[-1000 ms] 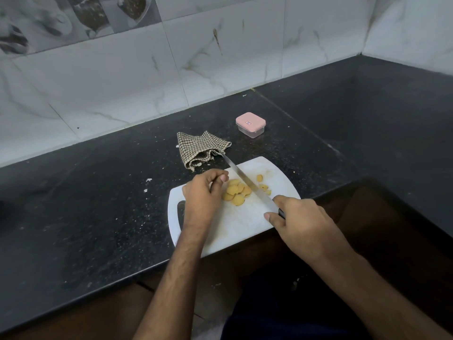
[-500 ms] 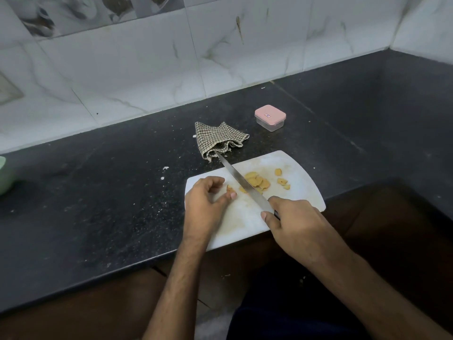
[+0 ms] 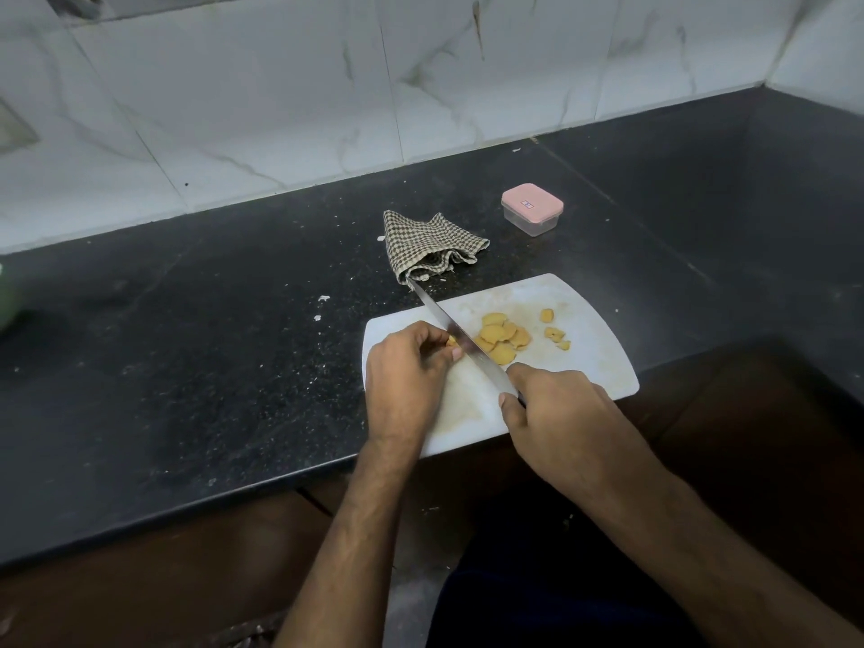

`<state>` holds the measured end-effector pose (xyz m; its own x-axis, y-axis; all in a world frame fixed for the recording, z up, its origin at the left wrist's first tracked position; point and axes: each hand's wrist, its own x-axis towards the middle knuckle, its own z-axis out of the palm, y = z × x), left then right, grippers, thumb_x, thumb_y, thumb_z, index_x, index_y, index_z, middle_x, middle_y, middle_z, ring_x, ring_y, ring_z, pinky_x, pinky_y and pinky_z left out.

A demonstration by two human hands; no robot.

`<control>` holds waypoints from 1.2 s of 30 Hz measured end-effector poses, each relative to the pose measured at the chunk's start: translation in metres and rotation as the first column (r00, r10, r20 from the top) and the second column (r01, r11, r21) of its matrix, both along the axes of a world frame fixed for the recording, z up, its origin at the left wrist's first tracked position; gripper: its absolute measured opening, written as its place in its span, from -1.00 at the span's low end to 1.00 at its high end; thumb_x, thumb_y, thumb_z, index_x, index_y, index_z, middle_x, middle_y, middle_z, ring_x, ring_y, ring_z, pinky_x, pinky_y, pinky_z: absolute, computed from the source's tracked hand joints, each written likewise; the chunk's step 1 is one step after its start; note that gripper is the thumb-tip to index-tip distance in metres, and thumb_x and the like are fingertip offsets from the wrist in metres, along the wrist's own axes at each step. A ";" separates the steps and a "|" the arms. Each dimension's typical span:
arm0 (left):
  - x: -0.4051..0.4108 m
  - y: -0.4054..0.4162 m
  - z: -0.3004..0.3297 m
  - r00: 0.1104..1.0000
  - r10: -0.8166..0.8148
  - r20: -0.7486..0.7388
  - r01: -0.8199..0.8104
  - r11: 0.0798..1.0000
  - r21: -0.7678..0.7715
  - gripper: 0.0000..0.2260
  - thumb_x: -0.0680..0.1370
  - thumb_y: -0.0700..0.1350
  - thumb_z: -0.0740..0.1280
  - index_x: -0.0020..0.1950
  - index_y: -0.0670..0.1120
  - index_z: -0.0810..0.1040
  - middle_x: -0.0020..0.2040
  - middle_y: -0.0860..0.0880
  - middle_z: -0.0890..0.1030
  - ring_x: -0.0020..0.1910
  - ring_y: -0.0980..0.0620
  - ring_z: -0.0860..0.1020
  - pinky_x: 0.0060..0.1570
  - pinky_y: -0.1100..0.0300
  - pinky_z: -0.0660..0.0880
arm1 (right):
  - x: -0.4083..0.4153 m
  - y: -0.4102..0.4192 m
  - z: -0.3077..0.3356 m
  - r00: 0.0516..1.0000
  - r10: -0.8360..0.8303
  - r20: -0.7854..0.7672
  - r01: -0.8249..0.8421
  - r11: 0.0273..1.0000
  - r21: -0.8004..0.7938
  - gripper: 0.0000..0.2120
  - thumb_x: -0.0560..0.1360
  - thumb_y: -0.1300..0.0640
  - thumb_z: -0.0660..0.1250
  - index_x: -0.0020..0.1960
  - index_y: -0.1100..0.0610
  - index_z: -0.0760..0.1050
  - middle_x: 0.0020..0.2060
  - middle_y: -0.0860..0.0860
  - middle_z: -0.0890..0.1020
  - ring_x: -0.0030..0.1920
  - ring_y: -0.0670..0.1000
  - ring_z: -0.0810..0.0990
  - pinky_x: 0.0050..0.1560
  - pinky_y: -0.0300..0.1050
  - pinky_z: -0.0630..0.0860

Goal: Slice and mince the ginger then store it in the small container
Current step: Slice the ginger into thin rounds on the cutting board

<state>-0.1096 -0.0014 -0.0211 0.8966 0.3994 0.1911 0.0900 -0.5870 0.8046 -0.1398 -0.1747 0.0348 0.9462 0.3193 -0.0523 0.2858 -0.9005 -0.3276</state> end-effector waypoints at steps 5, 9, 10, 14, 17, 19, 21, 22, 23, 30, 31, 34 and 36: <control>0.000 0.001 0.000 1.000 0.009 0.005 -0.009 1.000 0.006 -0.91 0.48 0.02 0.57 -0.09 0.06 0.72 -0.22 0.19 0.69 -0.19 0.22 0.63 -0.07 0.05 0.63 | -0.001 0.009 0.002 1.000 0.005 0.010 -0.004 0.999 -0.037 -0.71 0.67 -0.06 0.08 0.32 -0.01 0.39 0.00 0.00 0.59 0.03 0.04 0.58 0.07 -0.02 0.59; 0.003 0.000 0.002 1.000 0.005 0.019 -0.006 0.998 0.069 -0.90 0.48 0.02 0.55 -0.08 0.02 0.73 -0.18 0.13 0.72 -0.17 0.10 0.65 -0.06 0.01 0.61 | 0.002 0.011 0.006 1.000 0.016 0.000 -0.016 0.999 -0.029 -0.69 0.68 -0.07 0.06 0.34 -0.01 0.37 -0.12 -0.01 0.48 0.00 0.04 0.55 0.01 -0.02 0.56; 0.002 0.000 0.001 1.000 0.001 0.018 -0.003 0.996 0.093 -0.91 0.49 0.01 0.54 -0.08 0.02 0.73 -0.16 0.12 0.72 -0.17 0.08 0.65 -0.05 0.00 0.60 | 0.002 0.012 0.006 1.000 0.021 -0.004 -0.021 0.999 -0.034 -0.70 0.68 -0.07 0.05 0.33 0.00 0.37 -0.14 -0.01 0.46 -0.01 0.05 0.54 -0.01 -0.01 0.55; -0.002 -0.001 0.000 1.000 -0.018 0.002 0.018 0.975 0.222 -0.96 0.53 -0.05 0.50 -0.09 0.00 0.72 -0.13 0.07 0.73 -0.13 0.01 0.64 -0.01 -0.03 0.57 | -0.004 0.015 0.006 1.000 0.028 0.007 -0.028 0.997 -0.072 -0.76 0.68 -0.01 0.07 0.29 0.00 0.37 -0.08 0.02 0.55 -0.01 0.07 0.57 -0.01 -0.01 0.58; -0.003 -0.003 0.003 1.000 -0.022 -0.005 0.023 0.961 0.276 -0.97 0.55 -0.08 0.47 -0.05 0.00 0.71 -0.10 0.05 0.72 -0.11 -0.01 0.63 0.00 -0.03 0.56 | -0.005 0.015 0.006 0.999 0.029 0.041 -0.026 0.996 -0.084 -0.79 0.65 0.07 0.11 0.27 0.01 0.36 -0.09 0.02 0.55 -0.03 0.08 0.57 -0.09 -0.04 0.55; -0.002 -0.004 0.004 1.000 -0.019 -0.017 0.023 0.970 0.240 -0.98 0.55 -0.08 0.47 -0.04 0.01 0.70 -0.10 0.06 0.72 -0.10 0.01 0.63 -0.02 0.02 0.55 | -0.004 0.015 0.006 0.999 0.031 0.040 -0.028 0.996 -0.086 -0.79 0.65 0.08 0.11 0.27 0.02 0.35 -0.13 0.02 0.51 -0.04 0.08 0.57 -0.12 -0.05 0.52; -0.003 -0.005 0.004 1.000 -0.014 -0.022 0.018 0.977 0.212 -0.95 0.54 -0.05 0.48 -0.04 0.01 0.67 -0.13 0.08 0.70 -0.13 0.03 0.61 -0.07 0.06 0.54 | -0.004 0.014 0.005 0.998 0.033 0.046 -0.029 0.996 -0.089 -0.79 0.66 0.07 0.11 0.27 0.02 0.36 -0.13 0.01 0.51 -0.05 0.07 0.57 -0.11 -0.05 0.54; -0.003 -0.004 0.003 1.000 -0.009 -0.013 0.012 0.979 0.201 -0.93 0.53 -0.04 0.50 -0.03 0.00 0.66 -0.14 0.08 0.69 -0.15 0.04 0.60 -0.09 0.07 0.54 | -0.004 0.014 0.005 0.998 0.029 0.048 -0.025 0.996 -0.086 -0.79 0.66 0.07 0.11 0.27 0.02 0.36 -0.13 0.01 0.52 -0.05 0.07 0.57 -0.10 -0.04 0.55; -0.002 -0.004 0.002 1.000 -0.005 0.002 0.004 0.983 0.186 -0.90 0.52 -0.04 0.51 -0.01 -0.01 0.66 -0.14 0.08 0.68 -0.15 0.06 0.60 -0.08 0.08 0.55 | -0.004 0.012 0.005 0.999 0.021 0.050 -0.017 0.997 -0.077 -0.78 0.65 0.07 0.11 0.28 0.02 0.37 -0.12 0.02 0.53 -0.05 0.08 0.57 -0.09 -0.03 0.56; -0.001 -0.006 -0.001 0.998 -0.024 0.065 0.016 0.994 0.112 -0.88 0.53 -0.12 0.51 0.06 -0.05 0.70 -0.06 0.08 0.71 -0.08 0.12 0.65 0.07 0.12 0.61 | 0.000 0.006 0.006 1.000 -0.017 0.009 0.017 0.999 -0.047 -0.76 0.67 0.03 0.09 0.29 0.03 0.38 -0.08 0.02 0.55 -0.01 0.06 0.57 -0.01 -0.02 0.60; -0.001 -0.006 0.000 0.998 -0.022 0.064 0.015 0.994 0.109 -0.89 0.53 -0.12 0.51 0.05 -0.05 0.71 -0.07 0.09 0.71 -0.09 0.13 0.65 0.06 0.13 0.61 | -0.001 0.005 0.005 1.000 -0.013 0.003 0.013 0.999 -0.048 -0.75 0.67 0.02 0.09 0.30 0.03 0.39 -0.04 0.02 0.58 0.01 0.05 0.58 0.01 -0.01 0.61; -0.002 -0.007 0.002 0.998 -0.002 0.056 -0.002 0.998 0.070 -0.92 0.53 -0.12 0.51 0.02 -0.02 0.73 -0.10 0.12 0.72 -0.12 0.18 0.66 0.05 0.15 0.61 | -0.003 0.006 0.004 1.000 0.006 0.001 -0.006 0.999 -0.045 -0.72 0.68 -0.01 0.08 0.33 0.02 0.39 0.03 0.03 0.61 0.04 0.06 0.59 0.05 -0.01 0.61; -0.003 -0.007 0.003 0.999 0.008 0.046 -0.011 0.999 0.050 -0.91 0.53 -0.12 0.51 0.03 -0.01 0.75 -0.10 0.12 0.74 -0.12 0.19 0.66 0.06 0.15 0.62 | -0.003 0.006 0.006 1.000 0.013 0.002 -0.013 0.999 -0.045 -0.71 0.69 -0.02 0.07 0.34 0.02 0.38 0.03 0.03 0.61 0.04 0.05 0.59 0.04 -0.02 0.61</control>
